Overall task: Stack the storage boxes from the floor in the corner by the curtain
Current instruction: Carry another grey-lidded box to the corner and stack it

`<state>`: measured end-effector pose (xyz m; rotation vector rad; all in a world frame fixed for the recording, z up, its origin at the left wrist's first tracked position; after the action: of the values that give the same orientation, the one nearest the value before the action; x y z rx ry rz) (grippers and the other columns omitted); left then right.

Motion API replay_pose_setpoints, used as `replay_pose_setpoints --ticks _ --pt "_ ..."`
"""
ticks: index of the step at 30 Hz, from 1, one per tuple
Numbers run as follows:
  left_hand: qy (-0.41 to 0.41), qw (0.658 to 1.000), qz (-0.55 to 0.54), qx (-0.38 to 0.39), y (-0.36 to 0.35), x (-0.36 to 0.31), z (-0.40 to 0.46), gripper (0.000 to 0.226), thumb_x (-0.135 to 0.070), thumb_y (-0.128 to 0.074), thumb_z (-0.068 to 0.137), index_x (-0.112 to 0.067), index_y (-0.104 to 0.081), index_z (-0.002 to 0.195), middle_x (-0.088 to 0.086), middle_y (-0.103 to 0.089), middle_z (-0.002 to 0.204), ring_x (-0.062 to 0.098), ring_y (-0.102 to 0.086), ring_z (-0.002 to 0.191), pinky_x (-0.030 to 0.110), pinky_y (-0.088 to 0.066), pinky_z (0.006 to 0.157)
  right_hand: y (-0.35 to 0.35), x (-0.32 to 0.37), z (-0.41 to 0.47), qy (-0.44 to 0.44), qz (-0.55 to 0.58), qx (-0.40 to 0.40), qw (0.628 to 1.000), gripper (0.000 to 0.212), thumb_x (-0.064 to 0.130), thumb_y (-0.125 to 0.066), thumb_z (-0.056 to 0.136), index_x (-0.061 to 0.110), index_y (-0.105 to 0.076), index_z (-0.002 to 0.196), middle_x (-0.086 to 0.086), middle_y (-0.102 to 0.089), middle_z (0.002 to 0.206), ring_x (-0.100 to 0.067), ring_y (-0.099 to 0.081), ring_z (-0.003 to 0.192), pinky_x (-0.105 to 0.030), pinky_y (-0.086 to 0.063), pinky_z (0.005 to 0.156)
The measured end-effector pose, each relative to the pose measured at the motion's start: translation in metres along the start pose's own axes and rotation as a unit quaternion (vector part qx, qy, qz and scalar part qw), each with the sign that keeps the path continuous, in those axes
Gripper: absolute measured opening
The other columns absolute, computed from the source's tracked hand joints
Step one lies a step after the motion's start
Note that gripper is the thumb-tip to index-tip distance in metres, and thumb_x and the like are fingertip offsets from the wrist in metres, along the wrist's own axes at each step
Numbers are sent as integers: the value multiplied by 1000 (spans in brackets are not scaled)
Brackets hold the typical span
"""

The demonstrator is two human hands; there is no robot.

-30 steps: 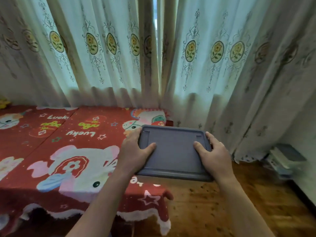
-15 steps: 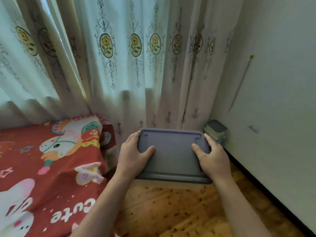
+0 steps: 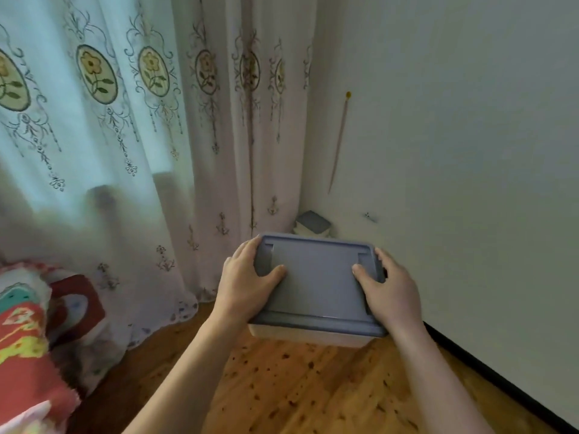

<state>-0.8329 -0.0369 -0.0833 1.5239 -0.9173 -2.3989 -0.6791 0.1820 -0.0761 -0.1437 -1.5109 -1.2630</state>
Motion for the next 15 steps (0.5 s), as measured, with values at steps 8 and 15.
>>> replay_pose_setpoints --ticks 8,15 --pt "-30 999 1 34 -27 0 101 76 -52 -69 82 -29 -37 147 -6 -45 145 20 -39 131 42 -39 105 -10 14 65 -31 -30 -56 997 65 48 -63 90 21 -45 147 -5 -58 133 -24 -55 121 -38 -45 102" --pt "-49 997 -9 55 -57 10 179 74 -51 -69 81 -30 -39 145 -4 -47 141 20 -43 127 40 -41 101 -33 9 122 -65 -26 -96 993 68 51 -61 91 22 -41 150 -6 -55 135 -23 -53 123 -33 -40 102"
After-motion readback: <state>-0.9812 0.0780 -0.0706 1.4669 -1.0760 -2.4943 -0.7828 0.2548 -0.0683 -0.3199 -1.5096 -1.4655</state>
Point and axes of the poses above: each hand's wrist, its own z-axis towards the middle knuckle, its own y-axis out of the back of the hand, x = y × z, the point moved 4 cm from there along z, towards the middle knuckle
